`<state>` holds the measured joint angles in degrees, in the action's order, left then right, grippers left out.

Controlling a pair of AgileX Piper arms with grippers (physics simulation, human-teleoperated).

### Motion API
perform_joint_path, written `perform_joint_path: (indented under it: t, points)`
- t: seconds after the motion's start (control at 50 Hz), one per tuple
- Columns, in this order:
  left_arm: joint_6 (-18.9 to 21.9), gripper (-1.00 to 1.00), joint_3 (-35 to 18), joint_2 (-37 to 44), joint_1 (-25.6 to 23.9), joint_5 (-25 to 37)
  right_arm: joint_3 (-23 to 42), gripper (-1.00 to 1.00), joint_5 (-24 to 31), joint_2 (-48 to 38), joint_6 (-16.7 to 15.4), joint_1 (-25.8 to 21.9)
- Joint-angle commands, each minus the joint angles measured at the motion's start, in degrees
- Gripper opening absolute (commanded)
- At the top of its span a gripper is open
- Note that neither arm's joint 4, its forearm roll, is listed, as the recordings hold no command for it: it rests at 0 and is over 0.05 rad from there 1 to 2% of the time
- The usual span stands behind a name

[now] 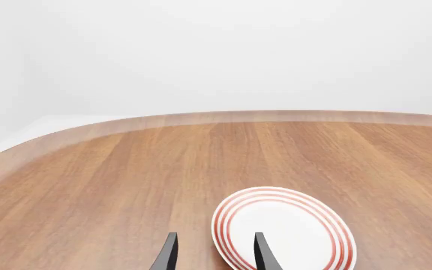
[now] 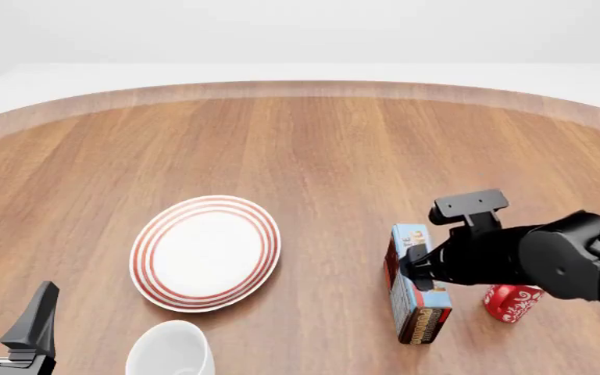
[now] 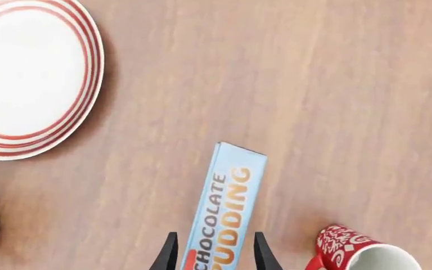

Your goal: Pick up the white mug and put it on the plate, and put the chocolate pudding to the right of the plate.

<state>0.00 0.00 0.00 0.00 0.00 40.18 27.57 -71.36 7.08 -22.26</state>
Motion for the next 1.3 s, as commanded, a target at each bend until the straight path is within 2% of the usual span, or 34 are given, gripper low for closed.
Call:
perform_joint_path:
  t: [0.02,0.4,0.92,0.94,1.04,1.3]
  points:
    - [0.0,1.0,0.0,0.0,0.0,0.0,-0.56,1.0,-1.65,-2.36,0.18,0.28]
    - [0.0,1.0,0.0,0.0,0.0,0.0,-3.83,1.0,-5.76,-5.78,3.77,-1.7]
    - [0.0,1.0,0.0,0.0,0.0,0.0,-6.24,1.0,-9.19,-9.59,4.26,-1.78]
    - [0.0,1.0,0.0,0.0,0.0,0.0,-6.29,-1.0,-9.24,-9.61,4.16,-1.82]
    - [0.0,1.0,0.0,0.0,0.0,0.0,-6.07,-1.0,-9.0,-8.91,4.36,-1.87]
    - [0.0,1.0,0.0,0.0,0.0,0.0,-4.86,-1.0,-7.17,-5.34,2.28,0.37]
